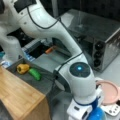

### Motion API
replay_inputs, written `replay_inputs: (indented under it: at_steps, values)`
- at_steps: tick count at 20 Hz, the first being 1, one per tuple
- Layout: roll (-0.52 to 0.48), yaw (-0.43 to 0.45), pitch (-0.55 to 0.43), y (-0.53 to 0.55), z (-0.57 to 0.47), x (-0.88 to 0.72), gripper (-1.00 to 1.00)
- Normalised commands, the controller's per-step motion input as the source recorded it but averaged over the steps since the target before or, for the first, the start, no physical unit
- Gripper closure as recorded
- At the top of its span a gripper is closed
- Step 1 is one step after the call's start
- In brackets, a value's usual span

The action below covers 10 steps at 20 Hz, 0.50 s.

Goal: Open the drawer. Pick up the carrot. Put the carrots in the drawer.

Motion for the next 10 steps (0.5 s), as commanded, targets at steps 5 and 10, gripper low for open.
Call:
replay_inputs:
  at_steps: [5,10]
  values:
    - [0.028,-0.017,0.138,-0.06,0.11,0.14,1.00]
    - [0.022,-0.019,0.141,-0.05,0.16,0.15,1.00]
